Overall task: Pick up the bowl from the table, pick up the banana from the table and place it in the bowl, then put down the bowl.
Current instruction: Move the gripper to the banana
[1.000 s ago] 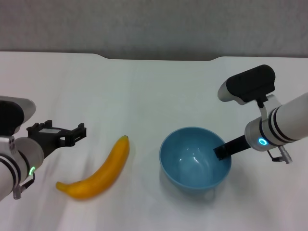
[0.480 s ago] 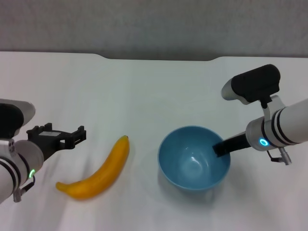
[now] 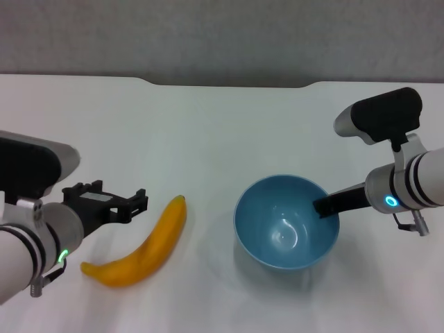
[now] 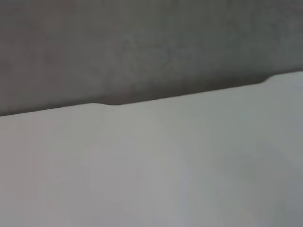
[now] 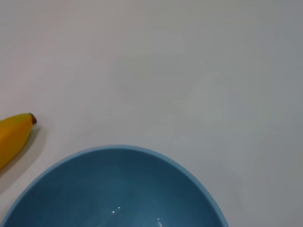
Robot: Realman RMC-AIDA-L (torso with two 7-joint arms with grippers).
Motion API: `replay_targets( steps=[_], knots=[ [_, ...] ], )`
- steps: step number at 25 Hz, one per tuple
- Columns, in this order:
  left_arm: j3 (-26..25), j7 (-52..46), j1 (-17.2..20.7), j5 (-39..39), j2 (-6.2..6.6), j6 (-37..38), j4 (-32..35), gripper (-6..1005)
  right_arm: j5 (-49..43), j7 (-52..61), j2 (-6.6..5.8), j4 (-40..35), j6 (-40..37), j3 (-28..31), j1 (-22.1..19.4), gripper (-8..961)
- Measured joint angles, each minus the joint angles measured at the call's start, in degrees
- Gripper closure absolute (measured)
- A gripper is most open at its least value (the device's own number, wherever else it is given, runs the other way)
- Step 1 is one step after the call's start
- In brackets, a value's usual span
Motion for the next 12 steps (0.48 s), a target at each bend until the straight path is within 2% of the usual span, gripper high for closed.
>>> replay_targets(
  steps=[5,12],
  knots=[
    [2.0,0.0,-2.5,0.0,0.4,5.3,-0.8,178,0.0,0.0,0.0,3.2,-0.4,0.6,-2.0,920],
    [4.7,0.1,-4.4,-0.2,0.4,6.5,0.1,236,0.0,0.0,0.0,6.9,-0.4,1.2,-3.6,918]
  ],
)
